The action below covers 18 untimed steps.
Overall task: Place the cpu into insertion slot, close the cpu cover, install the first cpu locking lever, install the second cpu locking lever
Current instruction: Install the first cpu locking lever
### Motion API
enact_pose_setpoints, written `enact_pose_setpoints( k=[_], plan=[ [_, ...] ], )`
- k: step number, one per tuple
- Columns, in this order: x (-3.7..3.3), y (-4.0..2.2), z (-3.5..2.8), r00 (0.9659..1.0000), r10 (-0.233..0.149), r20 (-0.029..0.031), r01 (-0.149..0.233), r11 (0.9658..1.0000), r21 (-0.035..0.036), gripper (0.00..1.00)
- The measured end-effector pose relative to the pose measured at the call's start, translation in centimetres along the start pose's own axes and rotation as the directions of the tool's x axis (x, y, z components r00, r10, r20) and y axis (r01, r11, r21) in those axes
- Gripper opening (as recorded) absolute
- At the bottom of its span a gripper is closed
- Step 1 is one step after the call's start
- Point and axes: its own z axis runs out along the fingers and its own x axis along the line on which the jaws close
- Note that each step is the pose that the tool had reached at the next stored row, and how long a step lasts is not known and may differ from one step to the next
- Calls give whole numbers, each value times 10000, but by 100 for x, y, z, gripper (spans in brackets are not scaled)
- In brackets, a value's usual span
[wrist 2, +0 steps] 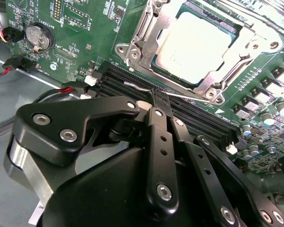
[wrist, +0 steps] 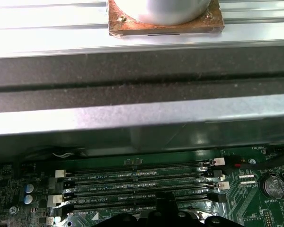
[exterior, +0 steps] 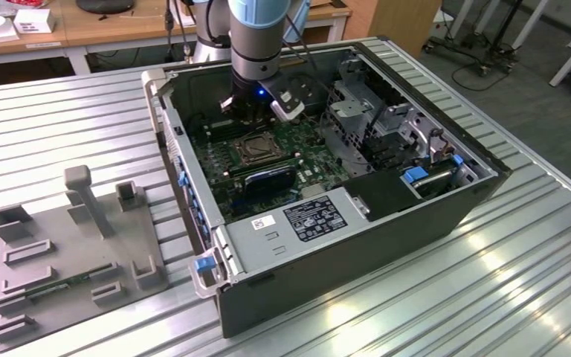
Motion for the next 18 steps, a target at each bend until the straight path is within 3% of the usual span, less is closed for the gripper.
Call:
enact_pose_setpoints(
  k=[9, 18],
  plan=[
    [0, 1, 2, 10000, -2, 0, 2, 10000, 16, 11],
    [3, 29, 10, 10000, -19, 12, 19, 9999, 169, 11]
  ],
)
